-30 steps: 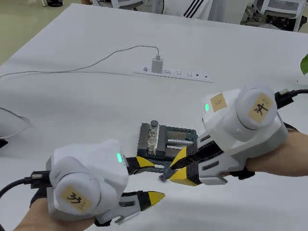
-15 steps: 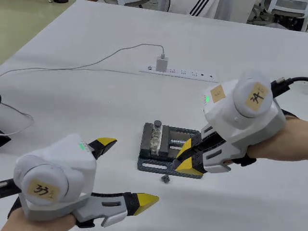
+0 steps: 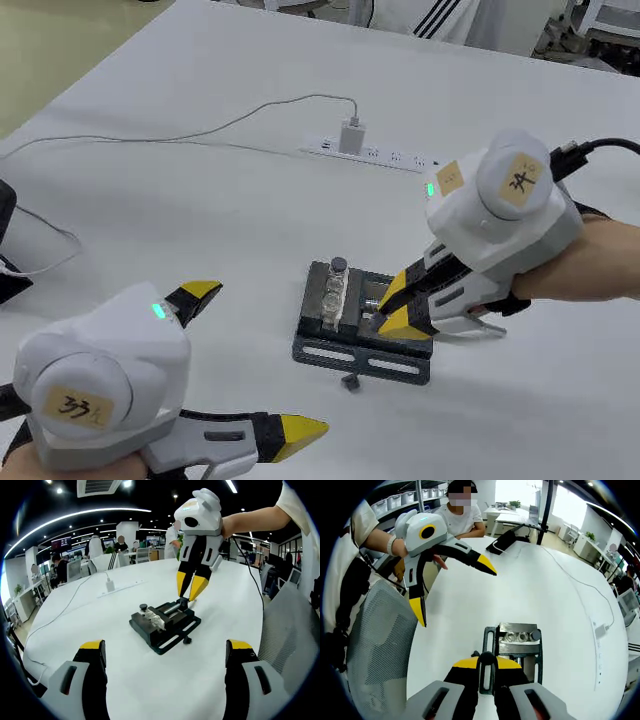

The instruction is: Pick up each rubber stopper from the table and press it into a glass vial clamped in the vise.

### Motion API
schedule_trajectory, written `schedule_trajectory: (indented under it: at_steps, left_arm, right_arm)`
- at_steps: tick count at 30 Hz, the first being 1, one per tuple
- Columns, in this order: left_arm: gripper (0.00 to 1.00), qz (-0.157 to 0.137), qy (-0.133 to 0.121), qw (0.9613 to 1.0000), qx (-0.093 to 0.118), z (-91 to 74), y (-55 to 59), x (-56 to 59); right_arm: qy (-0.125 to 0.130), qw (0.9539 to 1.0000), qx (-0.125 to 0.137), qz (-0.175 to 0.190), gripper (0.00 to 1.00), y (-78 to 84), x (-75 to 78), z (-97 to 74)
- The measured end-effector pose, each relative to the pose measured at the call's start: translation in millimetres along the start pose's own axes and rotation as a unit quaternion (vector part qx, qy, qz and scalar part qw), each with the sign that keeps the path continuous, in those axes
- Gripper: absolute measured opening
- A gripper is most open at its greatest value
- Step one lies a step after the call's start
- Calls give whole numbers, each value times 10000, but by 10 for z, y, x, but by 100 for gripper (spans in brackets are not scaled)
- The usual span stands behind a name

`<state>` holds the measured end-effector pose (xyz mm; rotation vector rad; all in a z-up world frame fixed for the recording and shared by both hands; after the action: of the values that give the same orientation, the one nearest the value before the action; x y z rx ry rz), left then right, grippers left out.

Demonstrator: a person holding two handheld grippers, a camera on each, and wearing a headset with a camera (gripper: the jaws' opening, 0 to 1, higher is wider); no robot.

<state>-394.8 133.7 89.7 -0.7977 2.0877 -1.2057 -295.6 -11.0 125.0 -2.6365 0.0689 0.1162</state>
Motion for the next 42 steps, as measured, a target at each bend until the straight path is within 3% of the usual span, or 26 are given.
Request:
schedule_trajectory:
  at_steps: [8,15,28,32,42]
  left_arm:
    - [99,-15,1,10000,-48,9,15,59]
    - [99,-31,-40,10000,-82,2,21,43]
    - [99,-79,-107,9997,-183,-32,55,31]
    - [99,-78,-111,9997,-185,-28,47,31]
    - [98,-68,-130,9997,-190,-33,33,28]
  right_arm:
    - [61,9983,-242,-527,6,-166,221,-36]
    - [75,9932,-485,-1051,5,-314,357,8]
    - [-156,9764,-1119,-1841,5,-467,471,215]
    - [-198,9737,-1272,-1878,5,-497,540,324]
    - [-365,9630,-1621,-2122,5,-524,472,414]
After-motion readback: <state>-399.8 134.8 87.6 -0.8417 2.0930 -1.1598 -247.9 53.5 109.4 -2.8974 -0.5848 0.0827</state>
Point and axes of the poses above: the centre of the closed fingertips' face, and the gripper's own axes: z roughly forward along the fingers, x roughly to its right, y roughly out of its underside, the point moved 7 cm from there along -z, roughly backward along the fingers, and after that the axes turned 12 degrees about z, right-handed, at the moved point
